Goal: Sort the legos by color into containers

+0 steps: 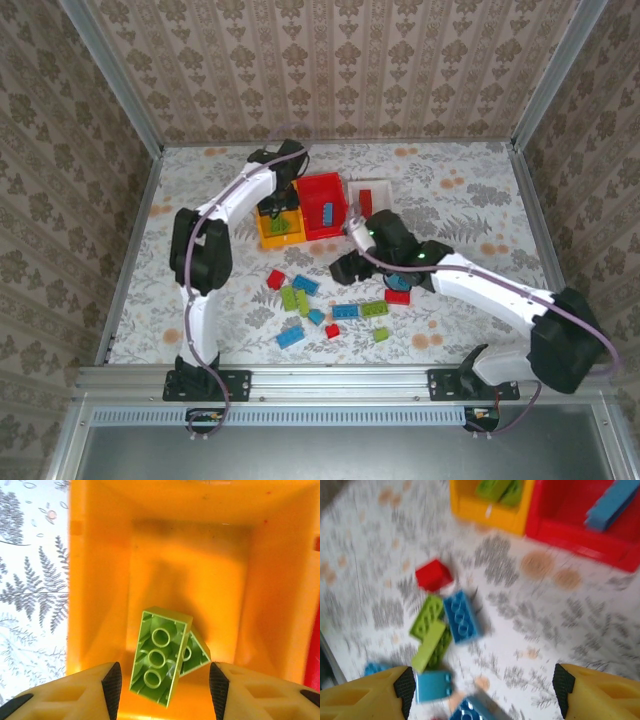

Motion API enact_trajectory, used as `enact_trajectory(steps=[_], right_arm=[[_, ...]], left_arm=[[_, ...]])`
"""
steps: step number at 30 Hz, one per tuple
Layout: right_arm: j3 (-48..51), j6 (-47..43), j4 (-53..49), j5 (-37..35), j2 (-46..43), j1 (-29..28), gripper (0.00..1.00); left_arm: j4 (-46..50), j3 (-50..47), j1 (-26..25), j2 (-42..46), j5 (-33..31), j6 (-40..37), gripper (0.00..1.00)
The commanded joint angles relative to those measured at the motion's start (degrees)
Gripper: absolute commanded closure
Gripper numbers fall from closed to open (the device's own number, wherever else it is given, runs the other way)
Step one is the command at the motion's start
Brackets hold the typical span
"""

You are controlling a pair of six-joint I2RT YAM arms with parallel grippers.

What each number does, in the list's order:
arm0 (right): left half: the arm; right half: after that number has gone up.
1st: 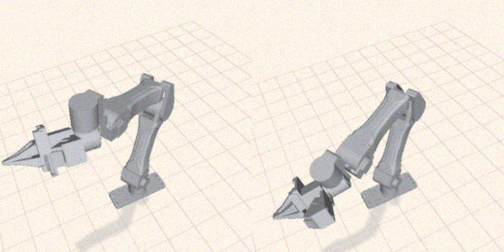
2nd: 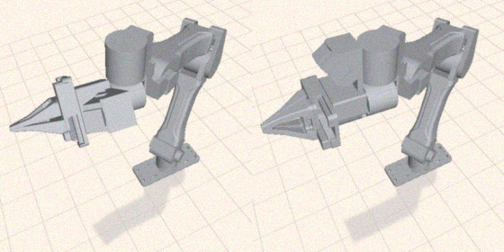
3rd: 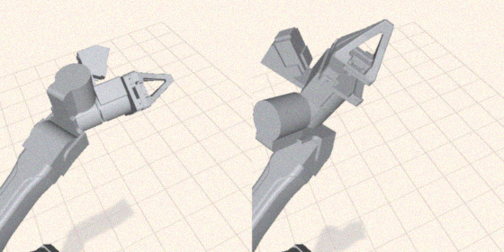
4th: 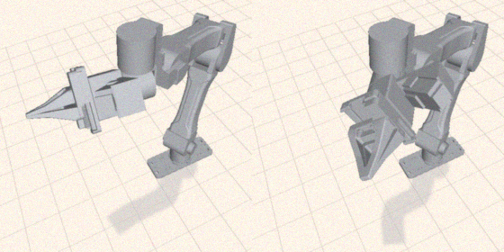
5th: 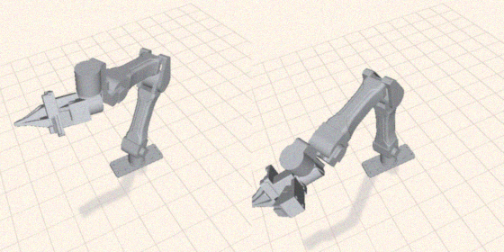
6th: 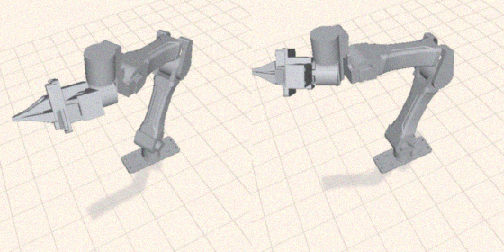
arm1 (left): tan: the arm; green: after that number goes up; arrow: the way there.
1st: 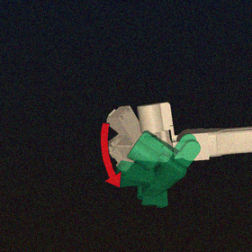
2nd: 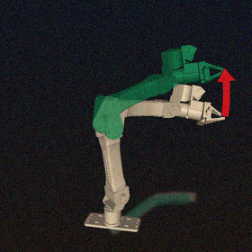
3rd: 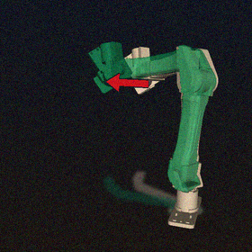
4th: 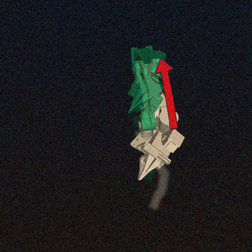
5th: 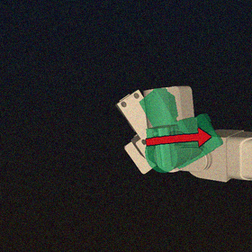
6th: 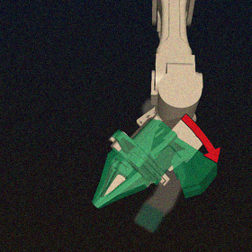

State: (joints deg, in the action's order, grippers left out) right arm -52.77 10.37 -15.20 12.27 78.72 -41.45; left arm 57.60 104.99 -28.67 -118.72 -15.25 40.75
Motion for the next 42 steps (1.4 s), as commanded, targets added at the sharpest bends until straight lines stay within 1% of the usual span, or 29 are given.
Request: enact_trajectory(steps=[1, 3, 6, 9, 11, 14, 19, 20, 21, 26, 29, 30, 32, 35, 36, 38, 42], right_arm=[[-3.7, -9.6, -7.3, 1.8, 6.3, -3.7, 0.23], [-5.2, -11.3, -8.0, 0.5, 9.8, -5.3, 0.23], [-6.6, -12.4, -6.8, 0.0, 14.0, -6.3, 0.21], [-8.8, -13.6, -7.0, -0.2, 18.4, -7.0, 0.2], [-10.6, -14.3, -7.8, -1.0, 21.5, -7.6, 0.2], [-12.8, -14.1, -8.2, -3.3, 25.1, -7.9, 0.2], [-16.7, -14.2, -8.1, -4.5, 29.7, -7.9, 0.21], [-17.8, -14.2, -8.4, -4.4, 30.7, -7.9, 0.22], [-18.8, -14.2, -8.7, -4.4, 31.7, -7.9, 0.23], [-23.3, -13.7, -10.2, -4.5, 36.1, -8.1, 0.32], [-24.9, -13.4, -10.3, -4.4, 37.4, -8.7, 0.38], [-25.3, -13.1, -10.4, -4.4, 37.6, -8.8, 0.42], [-25.7, -11.8, -10.2, -4.7, 37.4, -8.8, 0.56], [-24.5, -10.0, -9.2, -6.4, 34.6, -8.9, 0.74], [-23.9, -9.2, -8.8, -7.3, 33.0, -8.8, 0.77], [-22.6, -7.0, -8.5, -9.8, 28.5, -8.3, 0.8], [-22.0, -0.5, -8.1, -10.9, 21.1, -4.7, 0.82]], left_arm=[[0.4, -4.3, -0.7, 9.3, 0.9, 1.3, 0.46], [-1.1, -9.0, -1.3, 14.8, 2.3, 1.4, 0.43], [-5.1, -19.5, -1.7, 24.9, 6.5, 0.8, 0.4], [-8.8, -30.0, -0.9, 35.3, 12.2, 0.3, 0.36], [-9.1, -35.8, -0.2, 42.0, 13.9, 0.9, 0.34], [-8.1, -41.7, 1.3, 49.8, 15.2, 2.1, 0.34], [-6.5, -46.2, 2.1, 58.3, 15.2, 3.6, 0.34], [-6.1, -46.7, 3.6, 59.5, 15.1, 3.9, 0.34], [-5.8, -47.0, 4.0, 60.1, 15.0, 4.2, 0.34], [-4.5, -47.5, 4.5, 62.2, 14.8, 4.7, 0.35], [-4.2, -47.6, 4.6, 62.3, 15.0, 4.7, 0.35], [-4.2, -47.6, 4.5, 62.4, 15.0, 4.8, 0.35], [-4.5, -47.7, 4.6, 62.6, 15.1, 4.9, 0.35], [-5.6, -48.1, 4.6, 62.9, 15.6, 5.1, 0.35], [-6.2, -48.2, 4.6, 62.9, 16.2, 5.0, 0.35], [-8.3, -48.5, 4.6, 62.9, 17.7, 4.8, 0.35], [-13.9, -49.0, 4.2, 61.6, 20.9, 4.6, 0.36]])
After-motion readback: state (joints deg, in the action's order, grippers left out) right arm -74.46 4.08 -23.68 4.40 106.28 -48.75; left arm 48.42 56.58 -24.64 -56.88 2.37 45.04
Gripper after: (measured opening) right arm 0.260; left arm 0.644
